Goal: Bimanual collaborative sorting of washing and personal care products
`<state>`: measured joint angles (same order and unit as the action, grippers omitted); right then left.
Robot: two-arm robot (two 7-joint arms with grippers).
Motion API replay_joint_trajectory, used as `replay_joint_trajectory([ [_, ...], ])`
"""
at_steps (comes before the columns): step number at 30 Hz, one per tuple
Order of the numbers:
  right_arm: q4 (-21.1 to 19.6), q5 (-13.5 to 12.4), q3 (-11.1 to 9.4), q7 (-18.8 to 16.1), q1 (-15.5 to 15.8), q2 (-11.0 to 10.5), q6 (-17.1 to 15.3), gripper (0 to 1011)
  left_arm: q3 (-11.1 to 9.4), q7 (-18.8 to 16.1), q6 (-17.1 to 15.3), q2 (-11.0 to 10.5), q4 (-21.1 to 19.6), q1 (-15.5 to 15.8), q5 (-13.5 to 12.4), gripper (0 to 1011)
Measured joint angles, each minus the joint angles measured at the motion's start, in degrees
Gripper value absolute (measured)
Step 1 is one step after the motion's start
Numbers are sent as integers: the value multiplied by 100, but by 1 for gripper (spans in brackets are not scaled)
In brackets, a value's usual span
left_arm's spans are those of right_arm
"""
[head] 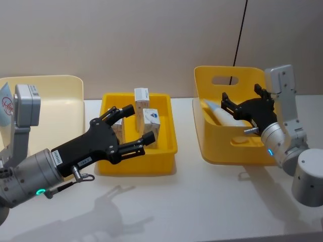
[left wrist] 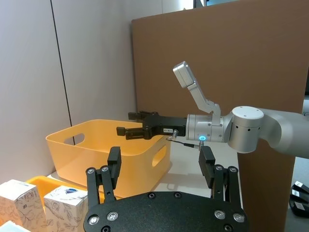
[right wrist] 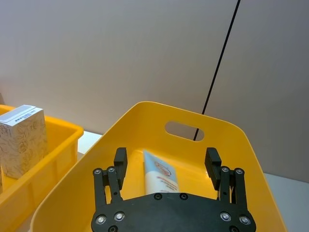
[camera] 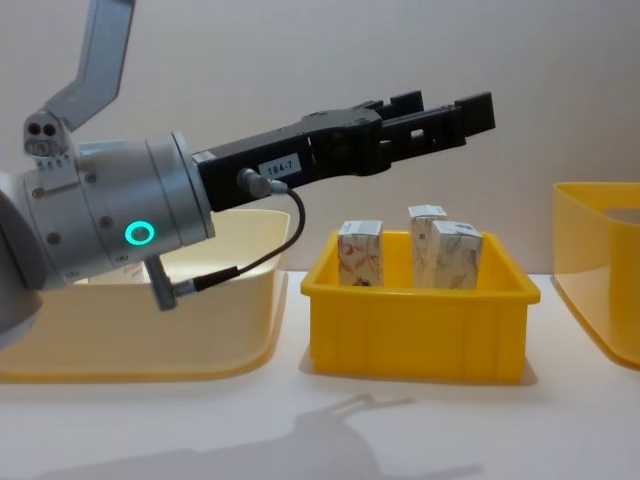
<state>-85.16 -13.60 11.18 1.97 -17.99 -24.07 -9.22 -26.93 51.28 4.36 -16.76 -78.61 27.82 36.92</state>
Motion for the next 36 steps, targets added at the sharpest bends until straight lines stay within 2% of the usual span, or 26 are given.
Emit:
replay_joint_trajectory([
  [9, -30, 0, -7, -99, 14, -4, 92, 1001, 0, 0, 0, 0, 0, 0, 0, 1003],
  [22, -367, -134, -75, -493, 214, -75, 431, 1001, 0, -1, 0, 0, 0, -2, -2, 1003],
  [25, -367, -135, -76, -493, 217, -75, 430, 1001, 0, -41, -2, -4, -11, -12, -13, 1002],
  [30, -413, -140, -72, -493, 276, -56, 438, 1001, 4, -264, -18, -26, -75, -76, -124, 1003],
  [36, -587, -163, -34, -501, 509, 20, 480, 1001, 11, -632, -58, -64, -180, -179, -316, 1003],
])
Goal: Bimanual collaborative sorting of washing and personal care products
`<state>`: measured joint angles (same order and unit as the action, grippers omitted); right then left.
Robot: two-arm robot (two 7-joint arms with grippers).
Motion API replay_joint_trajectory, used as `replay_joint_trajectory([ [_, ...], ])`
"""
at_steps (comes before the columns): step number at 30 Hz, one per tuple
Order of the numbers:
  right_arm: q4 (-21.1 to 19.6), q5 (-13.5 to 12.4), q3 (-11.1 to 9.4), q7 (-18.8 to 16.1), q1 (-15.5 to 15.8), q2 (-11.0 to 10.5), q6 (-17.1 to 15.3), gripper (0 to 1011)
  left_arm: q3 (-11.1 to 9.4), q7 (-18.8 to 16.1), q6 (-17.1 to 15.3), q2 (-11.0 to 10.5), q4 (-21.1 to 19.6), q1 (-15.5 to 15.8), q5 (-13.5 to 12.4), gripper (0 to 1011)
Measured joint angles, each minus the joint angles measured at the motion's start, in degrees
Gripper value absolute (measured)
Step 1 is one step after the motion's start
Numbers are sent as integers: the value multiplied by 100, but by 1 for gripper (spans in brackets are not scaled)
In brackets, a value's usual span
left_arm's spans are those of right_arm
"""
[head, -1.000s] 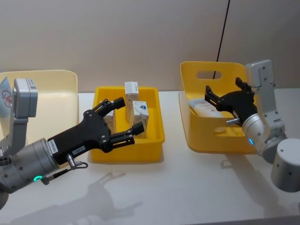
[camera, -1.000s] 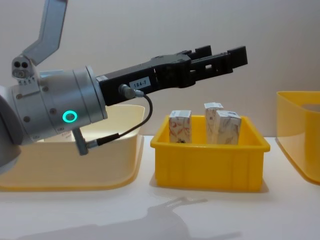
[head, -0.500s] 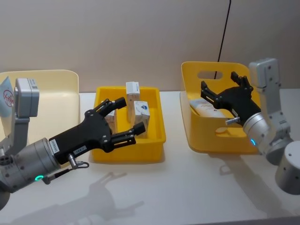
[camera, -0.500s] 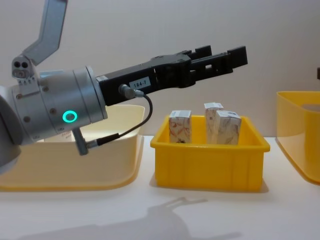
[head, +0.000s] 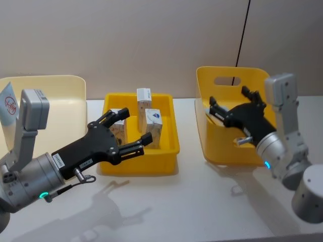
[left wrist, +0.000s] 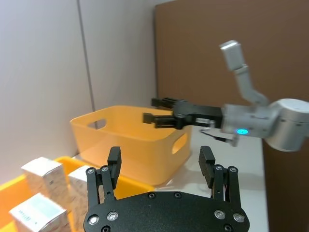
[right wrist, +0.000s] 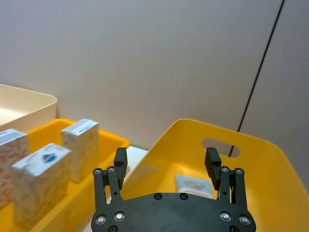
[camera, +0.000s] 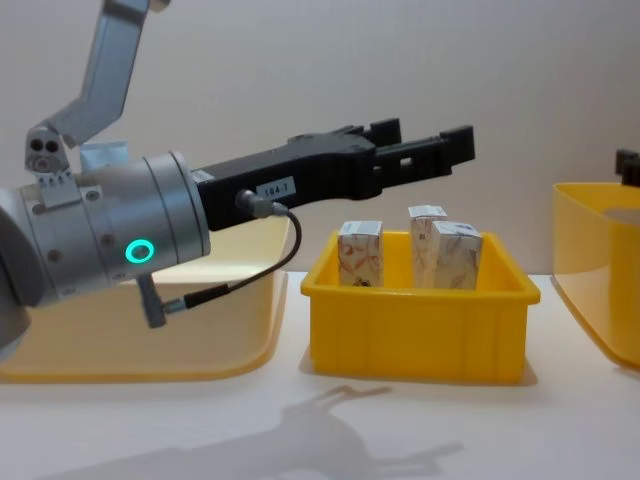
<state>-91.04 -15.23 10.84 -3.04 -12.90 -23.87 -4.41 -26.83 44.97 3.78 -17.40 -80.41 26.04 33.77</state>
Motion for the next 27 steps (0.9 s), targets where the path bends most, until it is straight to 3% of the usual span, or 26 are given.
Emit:
replay_joint_trajectory([
  [19, -795, -101, 165, -65, 1072, 355, 198, 1001, 29, -1443, -156, -147, -417, -404, -727, 1003],
  [27, -989, -125, 206, -79, 1334, 441, 243, 1001, 41, -2078, -222, -214, -602, -582, -1048, 1003],
])
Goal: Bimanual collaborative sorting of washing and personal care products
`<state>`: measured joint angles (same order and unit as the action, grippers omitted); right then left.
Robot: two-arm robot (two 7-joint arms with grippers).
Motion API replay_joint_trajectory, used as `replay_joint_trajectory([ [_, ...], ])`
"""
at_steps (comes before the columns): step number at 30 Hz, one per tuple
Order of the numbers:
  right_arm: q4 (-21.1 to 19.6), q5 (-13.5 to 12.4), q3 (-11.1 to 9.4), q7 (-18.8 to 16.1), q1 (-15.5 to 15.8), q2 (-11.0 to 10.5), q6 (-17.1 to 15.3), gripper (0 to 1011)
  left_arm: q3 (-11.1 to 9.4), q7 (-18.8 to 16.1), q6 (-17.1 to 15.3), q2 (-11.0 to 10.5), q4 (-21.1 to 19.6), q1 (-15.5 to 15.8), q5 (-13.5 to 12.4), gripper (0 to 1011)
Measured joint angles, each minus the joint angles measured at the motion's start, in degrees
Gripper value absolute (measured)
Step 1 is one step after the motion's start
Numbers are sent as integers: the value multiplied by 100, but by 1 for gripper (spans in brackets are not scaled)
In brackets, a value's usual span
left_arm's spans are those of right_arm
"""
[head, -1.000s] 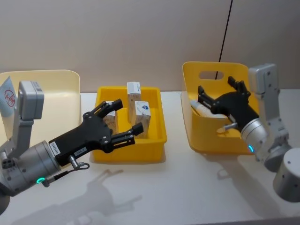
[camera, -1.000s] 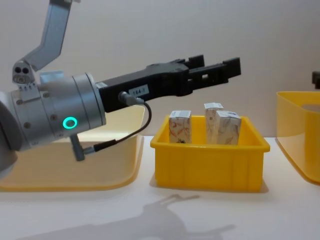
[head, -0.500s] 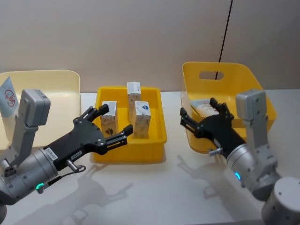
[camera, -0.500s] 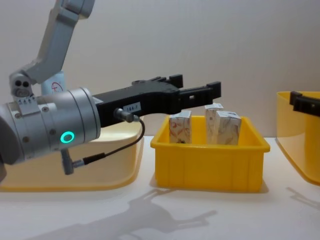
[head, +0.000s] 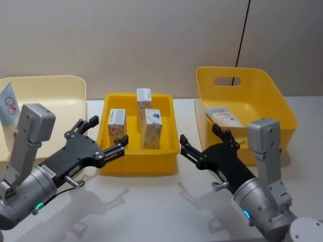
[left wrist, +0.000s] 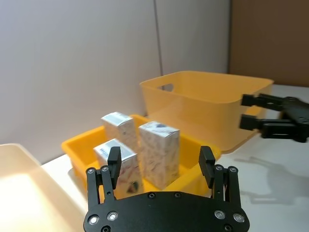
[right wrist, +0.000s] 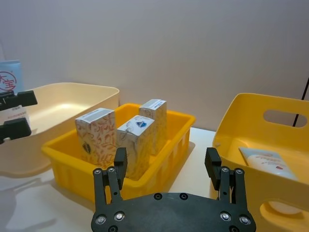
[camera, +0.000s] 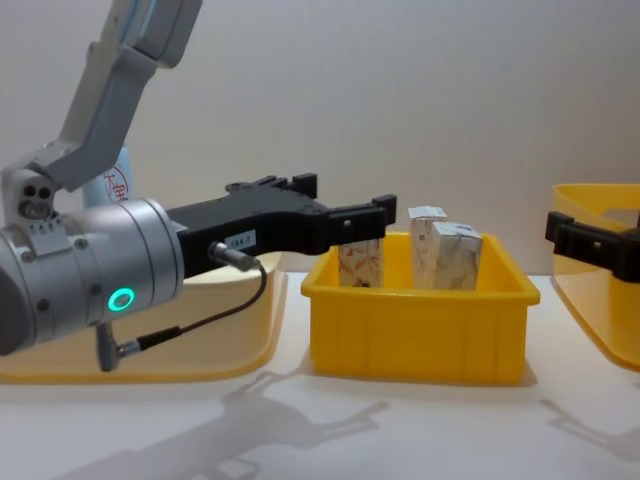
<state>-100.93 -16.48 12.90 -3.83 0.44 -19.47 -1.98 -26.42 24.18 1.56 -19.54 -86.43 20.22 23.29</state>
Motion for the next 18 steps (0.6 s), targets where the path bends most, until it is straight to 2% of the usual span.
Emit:
replay_joint_trajectory([
  [18, -31, -5, 1, -32, 36, 15, 5, 1001, 25, -1358, -141, -139, -392, -381, -679, 1003],
])
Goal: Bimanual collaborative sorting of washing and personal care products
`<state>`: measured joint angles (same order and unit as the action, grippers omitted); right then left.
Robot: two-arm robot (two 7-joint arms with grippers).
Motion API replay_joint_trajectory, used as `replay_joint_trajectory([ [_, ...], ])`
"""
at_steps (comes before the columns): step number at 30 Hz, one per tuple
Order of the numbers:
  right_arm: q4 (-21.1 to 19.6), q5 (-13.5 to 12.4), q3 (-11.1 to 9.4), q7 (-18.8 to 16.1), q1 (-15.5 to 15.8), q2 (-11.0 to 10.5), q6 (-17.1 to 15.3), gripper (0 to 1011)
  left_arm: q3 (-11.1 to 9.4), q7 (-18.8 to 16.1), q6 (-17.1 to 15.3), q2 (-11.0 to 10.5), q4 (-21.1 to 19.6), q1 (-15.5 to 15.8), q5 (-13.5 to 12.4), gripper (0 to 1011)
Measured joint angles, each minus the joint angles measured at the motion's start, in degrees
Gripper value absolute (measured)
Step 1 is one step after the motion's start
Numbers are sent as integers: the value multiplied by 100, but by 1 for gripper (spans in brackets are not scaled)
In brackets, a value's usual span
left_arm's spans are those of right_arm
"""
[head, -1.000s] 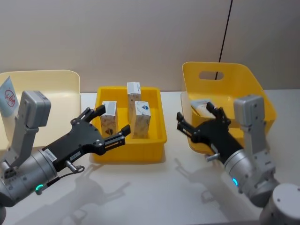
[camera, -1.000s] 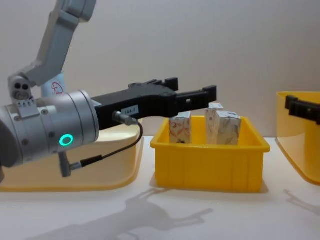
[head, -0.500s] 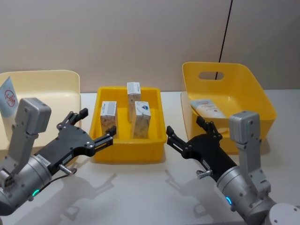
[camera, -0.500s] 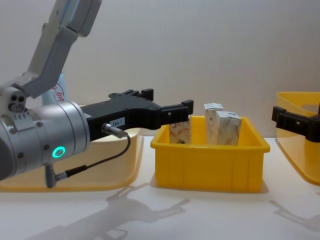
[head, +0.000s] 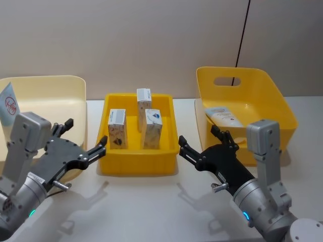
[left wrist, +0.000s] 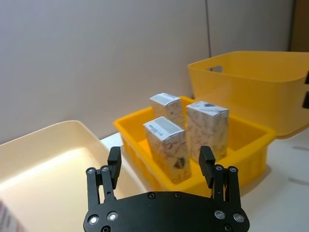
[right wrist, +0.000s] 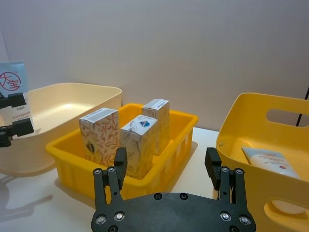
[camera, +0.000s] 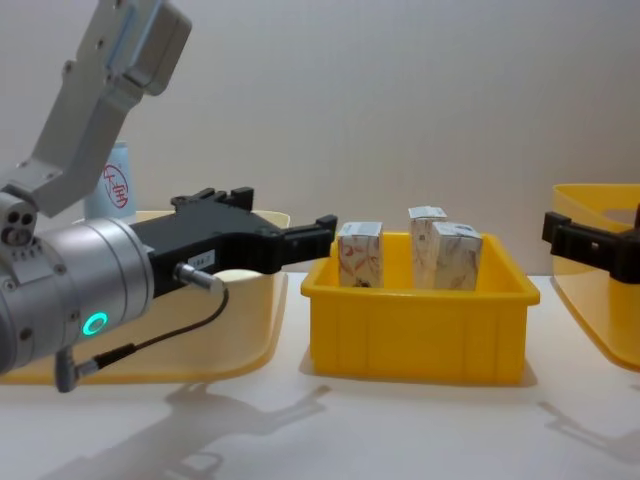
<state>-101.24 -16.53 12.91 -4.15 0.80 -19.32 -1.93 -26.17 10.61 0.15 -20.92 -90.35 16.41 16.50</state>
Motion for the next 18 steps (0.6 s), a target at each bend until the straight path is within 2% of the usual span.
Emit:
replay_joint_trajectory([
  [12, 140, -66, 27, -231, -265, 21, -113, 1001, 15, -830, -82, -83, -238, -237, -416, 1003],
  [18, 248, -76, 45, -292, -443, 74, -211, 1001, 17, -979, -97, -98, -279, -279, -491, 1003],
])
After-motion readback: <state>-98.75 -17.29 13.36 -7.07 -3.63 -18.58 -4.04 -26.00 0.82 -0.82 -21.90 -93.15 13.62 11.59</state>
